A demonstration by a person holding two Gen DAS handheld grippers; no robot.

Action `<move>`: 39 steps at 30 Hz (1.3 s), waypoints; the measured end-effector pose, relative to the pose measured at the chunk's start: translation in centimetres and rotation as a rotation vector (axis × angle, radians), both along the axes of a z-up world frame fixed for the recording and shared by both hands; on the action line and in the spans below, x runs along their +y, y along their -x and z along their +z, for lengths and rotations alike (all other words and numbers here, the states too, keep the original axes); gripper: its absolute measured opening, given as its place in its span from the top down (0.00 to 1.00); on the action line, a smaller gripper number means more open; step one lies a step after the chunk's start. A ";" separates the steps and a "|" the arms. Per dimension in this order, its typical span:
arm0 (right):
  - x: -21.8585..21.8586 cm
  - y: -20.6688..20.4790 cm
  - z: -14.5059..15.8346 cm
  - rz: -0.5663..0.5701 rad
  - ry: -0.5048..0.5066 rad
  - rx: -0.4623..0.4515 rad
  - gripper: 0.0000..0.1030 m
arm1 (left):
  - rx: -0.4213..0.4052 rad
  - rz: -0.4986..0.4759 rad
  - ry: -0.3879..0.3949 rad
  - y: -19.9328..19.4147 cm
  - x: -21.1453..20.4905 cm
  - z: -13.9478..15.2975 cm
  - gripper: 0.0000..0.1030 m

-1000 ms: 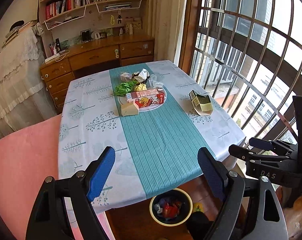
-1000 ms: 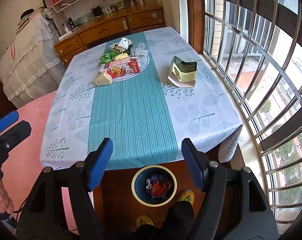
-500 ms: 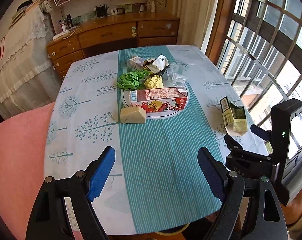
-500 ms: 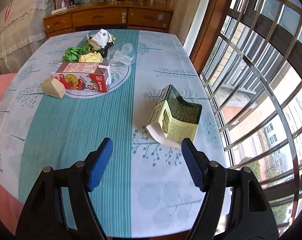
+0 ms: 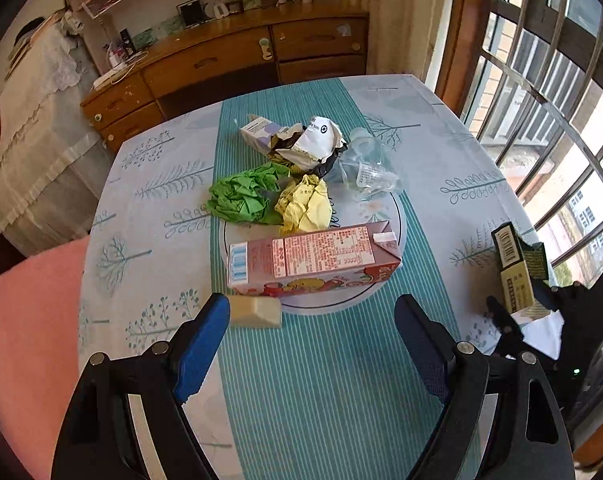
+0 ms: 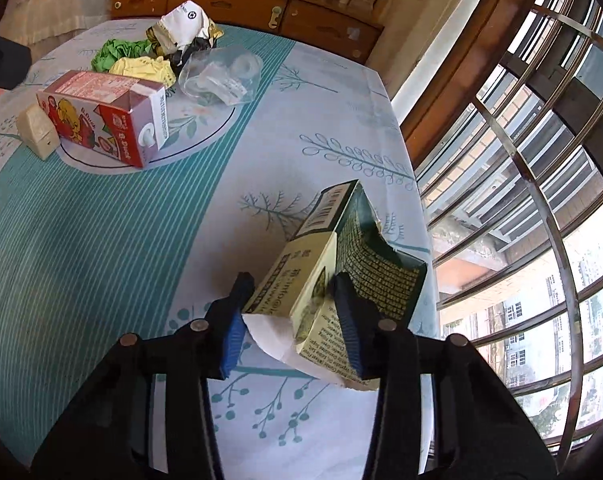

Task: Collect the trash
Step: 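Grasp the green cigarette box with the right tool while the left tool grasps the pink juice carton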

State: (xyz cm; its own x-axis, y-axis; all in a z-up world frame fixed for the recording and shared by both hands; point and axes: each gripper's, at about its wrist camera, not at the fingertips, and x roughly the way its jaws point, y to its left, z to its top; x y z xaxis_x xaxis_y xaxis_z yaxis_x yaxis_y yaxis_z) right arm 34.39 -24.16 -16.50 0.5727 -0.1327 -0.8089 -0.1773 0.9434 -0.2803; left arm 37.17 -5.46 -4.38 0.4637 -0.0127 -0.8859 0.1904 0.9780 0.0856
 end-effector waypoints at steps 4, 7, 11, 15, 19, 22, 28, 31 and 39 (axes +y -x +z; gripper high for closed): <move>-1.7 -1.5 0.8 0.002 -0.083 -0.006 0.72 | 0.010 -0.133 -0.085 -2.8 -1.4 -1.1 0.17; -2.5 -2.8 2.0 0.002 -0.174 -0.008 0.76 | 0.025 -0.217 -0.139 -4.5 -1.9 -1.8 0.17; -2.8 -4.2 3.6 -0.007 -0.292 0.004 0.78 | 0.057 -0.321 -0.190 -6.3 -2.3 -2.9 0.17; -2.8 -5.2 4.8 -0.003 -0.370 0.017 0.80 | 0.118 -0.413 -0.193 -7.6 -2.1 -3.7 0.17; -2.6 -6.0 5.2 0.009 -0.404 0.021 0.80 | 0.178 -0.505 -0.179 -8.1 -2.3 -4.3 0.17; -2.3 -6.4 5.2 0.011 -0.421 0.025 0.80 | 0.210 -0.588 -0.196 -7.8 -2.7 -4.9 0.17; -1.8 -6.4 5.0 0.038 -0.415 0.024 0.80 | 0.223 -0.675 -0.307 -7.6 -3.7 -7.0 0.25; -1.8 -6.2 5.1 0.042 -0.422 0.027 0.81 | 0.243 -0.670 -0.324 -7.9 -4.1 -7.9 0.38; -2.2 -5.0 6.0 0.054 -0.429 0.020 0.84 | 0.189 -0.621 -0.266 -6.6 -5.7 -6.6 0.55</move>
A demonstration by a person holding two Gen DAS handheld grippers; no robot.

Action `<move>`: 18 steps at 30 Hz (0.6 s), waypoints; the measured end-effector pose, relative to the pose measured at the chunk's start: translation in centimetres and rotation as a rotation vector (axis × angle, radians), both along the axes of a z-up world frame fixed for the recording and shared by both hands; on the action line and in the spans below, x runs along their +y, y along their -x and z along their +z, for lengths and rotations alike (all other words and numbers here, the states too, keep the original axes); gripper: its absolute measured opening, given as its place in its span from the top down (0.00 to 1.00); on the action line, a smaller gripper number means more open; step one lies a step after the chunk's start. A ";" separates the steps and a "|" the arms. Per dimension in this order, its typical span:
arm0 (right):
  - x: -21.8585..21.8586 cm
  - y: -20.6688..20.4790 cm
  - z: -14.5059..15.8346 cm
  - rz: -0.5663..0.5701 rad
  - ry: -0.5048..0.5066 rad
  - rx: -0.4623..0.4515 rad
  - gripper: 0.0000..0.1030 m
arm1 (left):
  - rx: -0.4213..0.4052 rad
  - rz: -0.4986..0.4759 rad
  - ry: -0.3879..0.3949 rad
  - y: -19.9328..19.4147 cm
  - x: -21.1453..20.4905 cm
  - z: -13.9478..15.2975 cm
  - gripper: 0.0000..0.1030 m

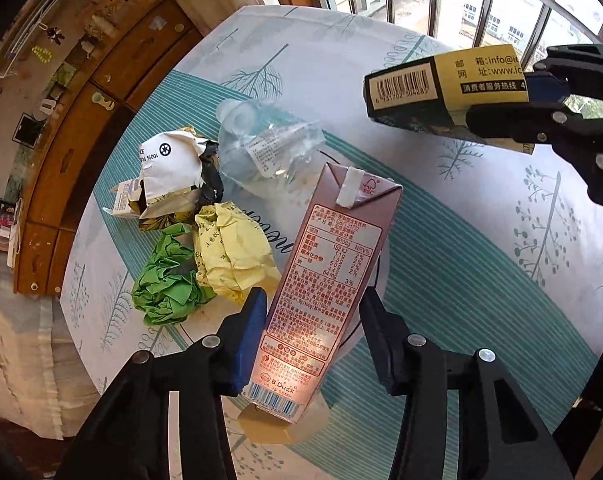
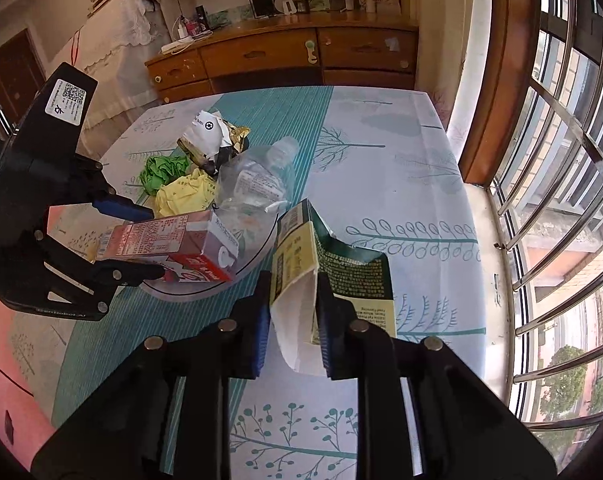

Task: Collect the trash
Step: 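Grasp the green cigarette box with the right tool while the left tool grasps the pink juice carton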

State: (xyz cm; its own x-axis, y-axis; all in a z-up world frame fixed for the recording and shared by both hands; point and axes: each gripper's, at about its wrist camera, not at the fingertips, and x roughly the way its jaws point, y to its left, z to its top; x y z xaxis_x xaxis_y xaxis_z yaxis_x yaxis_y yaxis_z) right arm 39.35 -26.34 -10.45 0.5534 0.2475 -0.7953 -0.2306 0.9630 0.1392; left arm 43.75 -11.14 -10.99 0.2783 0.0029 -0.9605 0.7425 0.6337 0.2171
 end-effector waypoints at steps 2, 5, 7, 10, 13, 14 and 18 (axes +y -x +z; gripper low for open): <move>-0.2 0.5 0.5 -0.004 -0.007 -0.004 0.84 | -0.010 0.025 0.034 0.6 -0.3 0.9 0.56; -0.3 1.5 1.7 -0.008 -0.013 -0.020 0.84 | -0.038 0.063 0.082 2.0 -0.8 2.7 0.56; -0.2 2.3 2.6 -0.009 -0.015 -0.033 0.84 | -0.060 0.101 0.108 3.1 -0.8 4.0 0.56; -0.1 3.6 4.2 -0.015 -0.025 -0.047 0.84 | -0.089 0.176 0.134 5.2 -0.6 5.9 0.56; 0.2 5.4 5.9 -0.022 -0.033 -0.063 0.84 | -0.119 0.282 0.155 7.3 0.3 7.6 0.56; 0.5 6.1 6.5 -0.023 -0.033 -0.068 0.84 | -0.129 0.316 0.162 8.1 0.7 8.2 0.56; 1.9 9.5 8.7 -0.034 -0.032 -0.086 0.84 | -0.178 0.406 0.226 12.3 2.7 10.7 0.56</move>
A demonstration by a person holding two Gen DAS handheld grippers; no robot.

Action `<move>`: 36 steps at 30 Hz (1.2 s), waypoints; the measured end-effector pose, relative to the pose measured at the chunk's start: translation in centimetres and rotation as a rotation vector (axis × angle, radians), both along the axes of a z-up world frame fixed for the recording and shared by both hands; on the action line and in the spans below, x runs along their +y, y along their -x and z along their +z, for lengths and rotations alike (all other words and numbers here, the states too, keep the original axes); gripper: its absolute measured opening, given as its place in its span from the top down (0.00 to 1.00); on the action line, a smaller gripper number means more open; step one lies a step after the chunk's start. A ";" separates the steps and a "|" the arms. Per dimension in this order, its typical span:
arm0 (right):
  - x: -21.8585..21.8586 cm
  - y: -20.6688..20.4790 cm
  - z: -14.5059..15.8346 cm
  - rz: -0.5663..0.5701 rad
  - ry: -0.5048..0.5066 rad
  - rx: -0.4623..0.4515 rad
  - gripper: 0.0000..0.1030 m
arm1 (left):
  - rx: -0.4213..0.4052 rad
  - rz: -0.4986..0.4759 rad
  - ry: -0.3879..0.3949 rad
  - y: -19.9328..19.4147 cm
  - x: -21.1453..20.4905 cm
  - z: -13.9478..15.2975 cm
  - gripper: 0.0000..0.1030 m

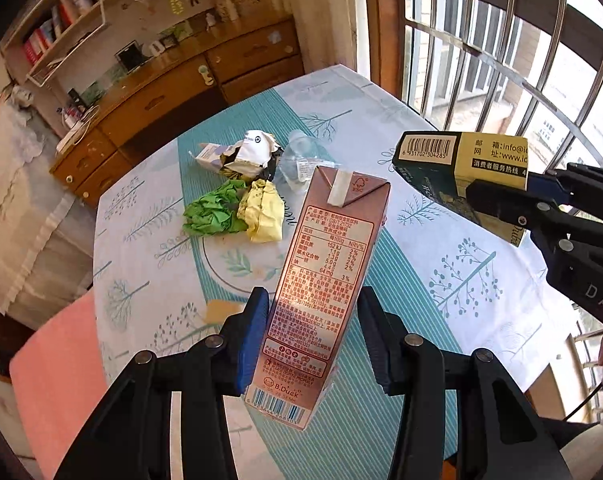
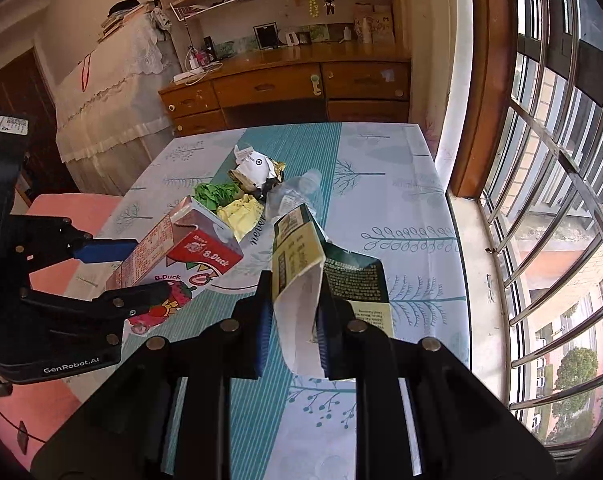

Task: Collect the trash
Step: 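Grasp the green cigarette box with the right tool while the left tool grasps the pink juice carton, then carry the juice carton and cigarette box down over the bin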

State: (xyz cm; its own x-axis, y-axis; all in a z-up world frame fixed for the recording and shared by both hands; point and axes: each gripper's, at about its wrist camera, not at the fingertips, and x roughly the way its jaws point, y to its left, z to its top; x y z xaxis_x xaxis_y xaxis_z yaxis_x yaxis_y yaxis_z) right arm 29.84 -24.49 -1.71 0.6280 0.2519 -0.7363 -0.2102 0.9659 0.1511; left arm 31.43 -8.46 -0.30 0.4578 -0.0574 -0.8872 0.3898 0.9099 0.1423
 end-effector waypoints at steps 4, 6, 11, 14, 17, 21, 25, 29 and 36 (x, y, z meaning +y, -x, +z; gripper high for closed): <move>1.8 4.2 1.8 -0.029 0.003 -0.021 0.84 | -0.058 0.039 0.070 4.7 2.7 2.2 0.56; 3.0 6.9 2.7 -0.049 0.005 -0.034 0.84 | -0.086 0.038 0.109 7.4 4.3 3.2 0.56; 6.3 14.0 3.7 -0.108 0.001 -0.047 0.84 | -0.129 -0.015 0.138 14.5 7.4 4.6 0.56; 8.6 18.2 3.5 -0.144 0.001 -0.041 0.84 | -0.137 -0.041 0.158 18.6 9.4 4.6 0.57; 10.8 22.2 3.1 -0.168 -0.006 -0.021 0.84 | -0.125 -0.060 0.164 22.4 11.3 4.1 0.57; 13.9 26.6 1.9 -0.156 0.005 0.017 0.84 | -0.105 -0.075 0.155 26.6 13.5 2.7 0.57; 15.9 30.0 0.7 -0.134 0.002 0.069 0.84 | -0.050 -0.058 0.154 29.3 15.5 0.7 0.57; 16.6 32.4 -0.9 -0.123 -0.003 0.123 0.84 | 0.021 -0.030 0.161 31.0 16.3 -1.8 0.57; 14.7 33.4 -5.7 -0.146 -0.040 0.266 0.84 | 0.154 0.004 0.141 32.9 15.0 -7.0 0.57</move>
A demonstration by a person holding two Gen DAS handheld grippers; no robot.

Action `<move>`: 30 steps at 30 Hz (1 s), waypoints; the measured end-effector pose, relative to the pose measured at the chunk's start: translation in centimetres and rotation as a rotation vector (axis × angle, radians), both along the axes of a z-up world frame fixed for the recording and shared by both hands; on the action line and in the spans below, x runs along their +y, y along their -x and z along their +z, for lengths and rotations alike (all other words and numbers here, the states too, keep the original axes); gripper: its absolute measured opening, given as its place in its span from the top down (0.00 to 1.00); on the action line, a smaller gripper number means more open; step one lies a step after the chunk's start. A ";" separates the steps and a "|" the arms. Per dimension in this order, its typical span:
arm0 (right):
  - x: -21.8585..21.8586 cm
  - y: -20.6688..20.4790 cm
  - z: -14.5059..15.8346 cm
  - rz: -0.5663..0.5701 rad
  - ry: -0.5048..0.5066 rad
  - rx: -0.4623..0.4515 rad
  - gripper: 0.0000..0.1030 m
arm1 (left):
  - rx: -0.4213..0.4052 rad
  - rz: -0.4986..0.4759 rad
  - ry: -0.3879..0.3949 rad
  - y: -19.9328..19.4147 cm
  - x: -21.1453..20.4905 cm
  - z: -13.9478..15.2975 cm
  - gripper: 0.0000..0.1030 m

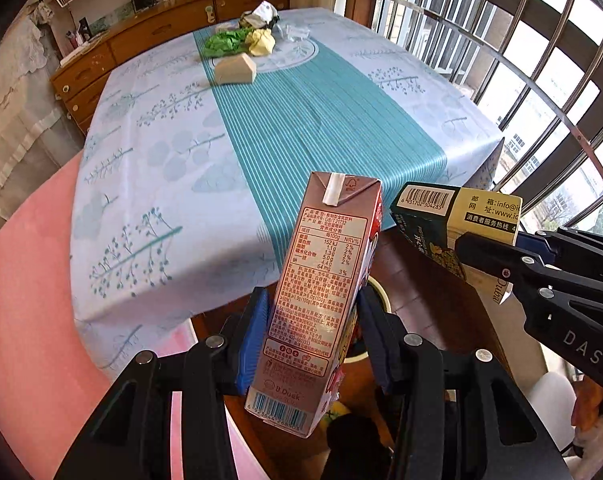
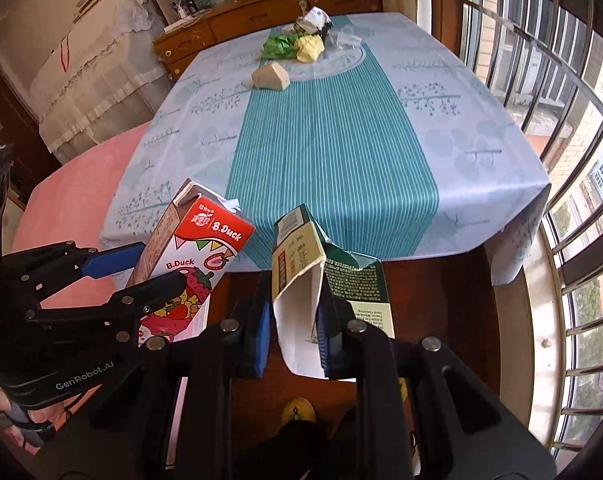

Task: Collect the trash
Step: 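Carry the juice carton and cigarette box down over the bin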

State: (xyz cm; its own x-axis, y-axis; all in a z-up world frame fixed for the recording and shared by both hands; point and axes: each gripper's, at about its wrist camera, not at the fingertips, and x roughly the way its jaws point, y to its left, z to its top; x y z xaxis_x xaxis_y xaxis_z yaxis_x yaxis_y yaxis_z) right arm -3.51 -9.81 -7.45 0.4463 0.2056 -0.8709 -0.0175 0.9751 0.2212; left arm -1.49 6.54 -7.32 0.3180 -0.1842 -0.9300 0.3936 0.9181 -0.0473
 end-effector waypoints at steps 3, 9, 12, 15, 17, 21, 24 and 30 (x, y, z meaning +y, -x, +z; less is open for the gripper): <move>-0.9 0.3 -2.9 0.004 -0.002 0.044 0.84 | 0.040 0.013 -0.001 0.0 -0.9 -2.6 0.57; -2.7 -1.3 -11.7 0.010 -0.005 0.143 0.84 | 0.091 0.094 -0.015 -0.1 -2.5 -10.6 0.57; -3.4 -1.7 -16.5 0.007 -0.013 0.193 0.84 | 0.113 0.133 -0.025 0.0 -3.6 -15.2 0.57; -4.2 -1.9 -21.0 -0.006 -0.033 0.249 0.84 | 0.135 0.164 -0.036 -0.1 -4.7 -19.9 0.57; -4.5 -2.2 -23.5 -0.003 -0.033 0.274 0.84 | 0.158 0.186 -0.031 -0.2 -5.2 -22.6 0.57; -4.9 -2.7 -27.8 0.012 -0.021 0.289 0.84 | 0.193 0.221 -0.022 -0.4 -6.1 -27.4 0.57; -5.2 -3.4 -30.5 0.008 -0.030 0.298 0.84 | 0.211 0.237 -0.024 -0.6 -6.5 -30.5 0.57; -5.8 -5.1 -35.5 0.010 -0.085 0.306 0.83 | 0.230 0.254 -0.029 -1.4 -7.0 -35.0 0.56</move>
State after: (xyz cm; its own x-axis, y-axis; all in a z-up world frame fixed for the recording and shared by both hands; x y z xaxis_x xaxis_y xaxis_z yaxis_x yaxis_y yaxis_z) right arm 1.57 -15.65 -42.93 0.1635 0.2864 -0.9440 0.0534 0.9530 0.2984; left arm -0.05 -0.42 -42.28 0.1319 -0.0980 -0.9864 0.1341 0.9877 -0.0802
